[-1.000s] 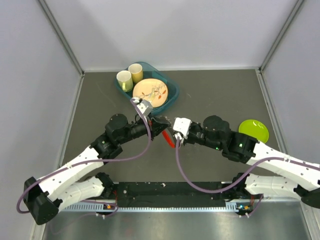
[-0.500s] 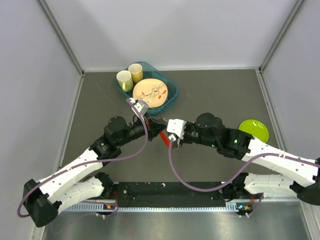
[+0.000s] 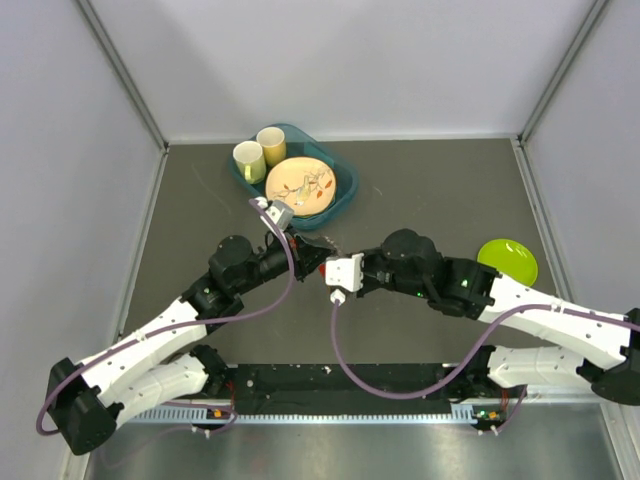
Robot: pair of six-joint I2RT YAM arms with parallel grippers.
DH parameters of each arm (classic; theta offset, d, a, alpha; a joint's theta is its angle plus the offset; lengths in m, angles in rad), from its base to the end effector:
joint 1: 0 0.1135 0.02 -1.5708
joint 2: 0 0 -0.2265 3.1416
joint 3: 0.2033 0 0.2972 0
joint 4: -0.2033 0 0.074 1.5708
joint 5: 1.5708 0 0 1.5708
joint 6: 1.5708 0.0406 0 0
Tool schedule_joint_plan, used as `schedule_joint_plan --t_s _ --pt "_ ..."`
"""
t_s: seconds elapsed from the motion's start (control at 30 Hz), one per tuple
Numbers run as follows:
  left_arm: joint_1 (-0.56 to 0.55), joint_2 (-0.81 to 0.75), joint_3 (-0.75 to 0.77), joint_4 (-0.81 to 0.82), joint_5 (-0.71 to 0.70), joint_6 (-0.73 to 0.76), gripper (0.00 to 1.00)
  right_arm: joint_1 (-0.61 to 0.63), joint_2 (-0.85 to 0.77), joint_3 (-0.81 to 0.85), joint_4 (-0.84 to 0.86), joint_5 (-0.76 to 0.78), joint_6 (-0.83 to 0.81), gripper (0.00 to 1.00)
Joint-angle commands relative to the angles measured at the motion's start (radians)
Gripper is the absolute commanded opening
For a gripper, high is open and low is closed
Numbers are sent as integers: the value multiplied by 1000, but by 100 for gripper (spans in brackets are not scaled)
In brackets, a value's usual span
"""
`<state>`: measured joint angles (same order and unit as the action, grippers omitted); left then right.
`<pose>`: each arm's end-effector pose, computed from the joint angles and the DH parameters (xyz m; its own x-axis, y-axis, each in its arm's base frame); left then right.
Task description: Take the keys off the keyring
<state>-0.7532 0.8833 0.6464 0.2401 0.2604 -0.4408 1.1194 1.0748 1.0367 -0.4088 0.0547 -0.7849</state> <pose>0.2019 -0.2036 0.2789 -0.3600 -0.2276 -0.9048 0.7686 0.4773 -0.4259 0.1366 0.2768 0.3121 0.4864 -0.6143 -0.6213 -0.7537 0.0647 -0.6541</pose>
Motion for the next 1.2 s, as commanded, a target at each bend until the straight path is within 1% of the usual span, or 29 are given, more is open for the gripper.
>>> schedule_joint_plan --t_s 0.0,0.23,0.47,0.6,0.63,0.67,0.77,0.97,1.03,1.17 --pt "28 -23 19 188 -81 7 0 28 -6 31 -111 4 -146 0" --pt "26 -9 4 228 -36 -4 0 31 22 31 -116 16 -287 0" --pt "28 0 9 235 33 10 0 30 91 82 -114 17 -405 0" --pt "26 14 18 222 63 27 0 22 120 106 -117 60 -491 0" --pt "28 17 19 222 75 34 0 8 123 127 -119 50 -491 0" --pt "28 25 21 223 88 37 0 -33 119 140 -117 25 -482 0" --pt "28 34 16 228 109 40 0 -96 103 160 -113 -113 -433 0" --pt "26 49 -1 291 132 13 0 -139 113 142 -82 -260 -352 0" --pt "28 52 2 311 135 5 0 -141 128 109 -82 -253 -344 0" --pt "29 55 10 289 102 5 0 -136 114 83 -78 -239 -312 0"
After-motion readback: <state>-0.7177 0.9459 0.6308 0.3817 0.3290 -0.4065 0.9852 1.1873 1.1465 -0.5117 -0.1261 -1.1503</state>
